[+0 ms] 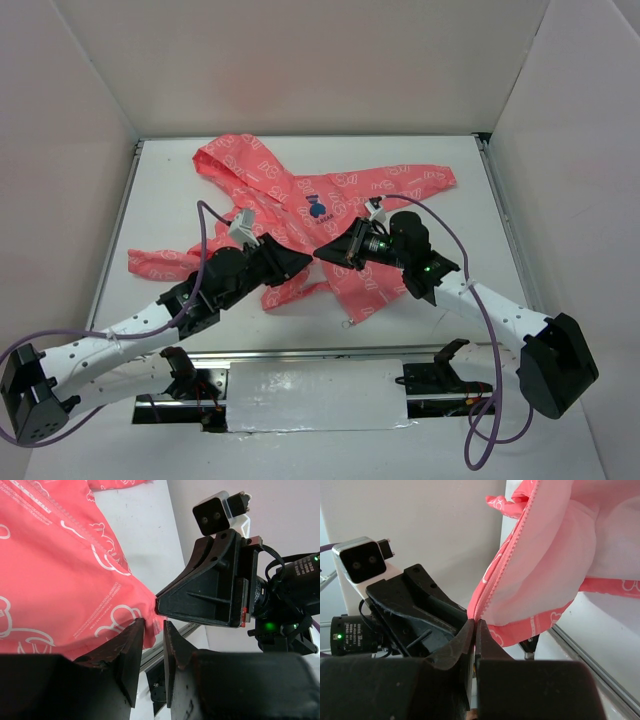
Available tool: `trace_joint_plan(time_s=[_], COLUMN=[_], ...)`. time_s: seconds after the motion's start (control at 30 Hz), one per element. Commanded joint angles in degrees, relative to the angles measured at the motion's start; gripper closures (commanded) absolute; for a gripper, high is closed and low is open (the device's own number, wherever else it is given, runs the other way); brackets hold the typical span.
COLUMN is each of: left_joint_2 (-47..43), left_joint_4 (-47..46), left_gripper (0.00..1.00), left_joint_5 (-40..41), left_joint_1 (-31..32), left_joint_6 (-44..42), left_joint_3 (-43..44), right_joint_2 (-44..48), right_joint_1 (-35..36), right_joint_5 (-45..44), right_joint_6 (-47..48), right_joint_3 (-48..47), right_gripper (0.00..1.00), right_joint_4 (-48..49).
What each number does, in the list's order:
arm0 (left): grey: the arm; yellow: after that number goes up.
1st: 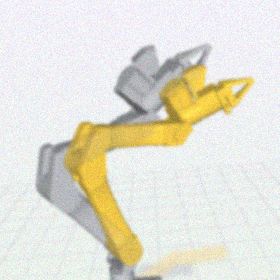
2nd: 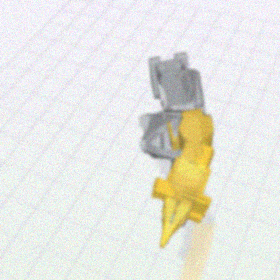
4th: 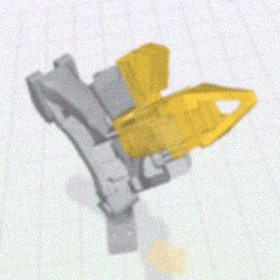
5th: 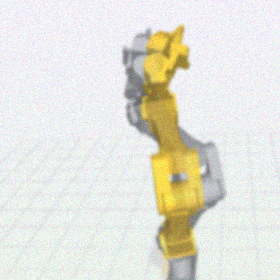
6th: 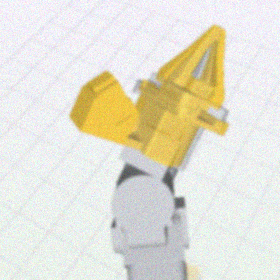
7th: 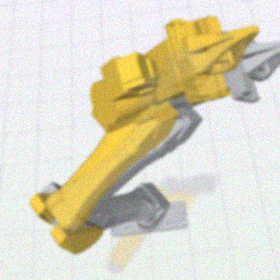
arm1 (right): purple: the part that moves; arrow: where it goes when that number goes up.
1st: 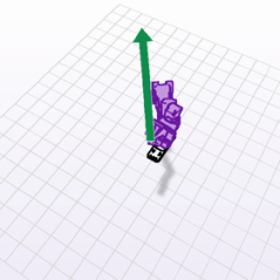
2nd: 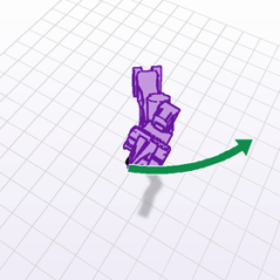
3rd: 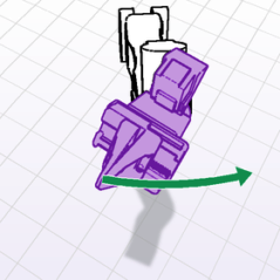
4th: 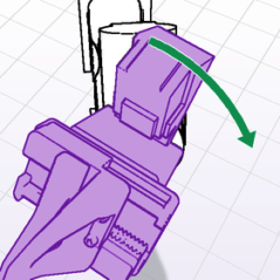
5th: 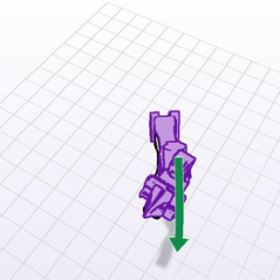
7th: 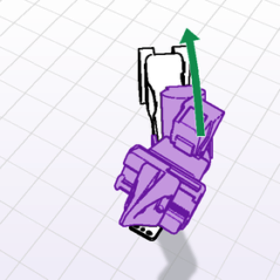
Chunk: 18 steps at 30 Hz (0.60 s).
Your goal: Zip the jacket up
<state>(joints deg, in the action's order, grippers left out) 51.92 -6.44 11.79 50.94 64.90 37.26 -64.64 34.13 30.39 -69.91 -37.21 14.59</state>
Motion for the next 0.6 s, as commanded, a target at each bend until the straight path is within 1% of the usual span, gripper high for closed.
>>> trace_joint_plan(time_s=[0.0,0.07,0.13,0.27,0.43,0.5,0.57], left_joint_2=[-0.42,-0.33,-0.24,-0.07,0.28,0.81,0.64], left_joint_4=[-4.81,-5.86,-5.52,-5.95,-7.97,-7.98,-7.89], left_gripper=[0.66,0.72,0.74,0.69,0.69,0.76,0.86], left_joint_5=[0.69,0.43,0.69,1.04,1.04,0.86,1.04], left_joint_1=[0.3,0.21,0.3,0.22,0.3,0.22,0.22], left_joint_6=[0.84,1.19,1.28,1.54,2.07,2.24,2.59], left_joint_3=[-1.04,-1.74,-1.75,-1.84,-2.45,-2.45,-2.71], right_joint_2=[1.27,1.53,1.71,1.54,1.45,1.62,1.89], right_joint_1=[-0.2,-0.12,-0.12,-0.03,-0.12,-0.12,-0.12], right_joint_5=[1.78,1.86,1.78,2.39,2.83,2.66,2.57], right_joint_6=[-0.58,-0.67,-0.67,-0.49,-0.84,-1.02,-1.02], right_joint_3=[-2.43,-2.6,-2.69,-2.87,-2.08,-1.9,-1.99], right_gripper=[1.0,1.0,1.0,1.0,1.0,1.0,1.0], right_joint_4=[2.2,2.28,2.2,2.02,2.28,2.64,2.2])
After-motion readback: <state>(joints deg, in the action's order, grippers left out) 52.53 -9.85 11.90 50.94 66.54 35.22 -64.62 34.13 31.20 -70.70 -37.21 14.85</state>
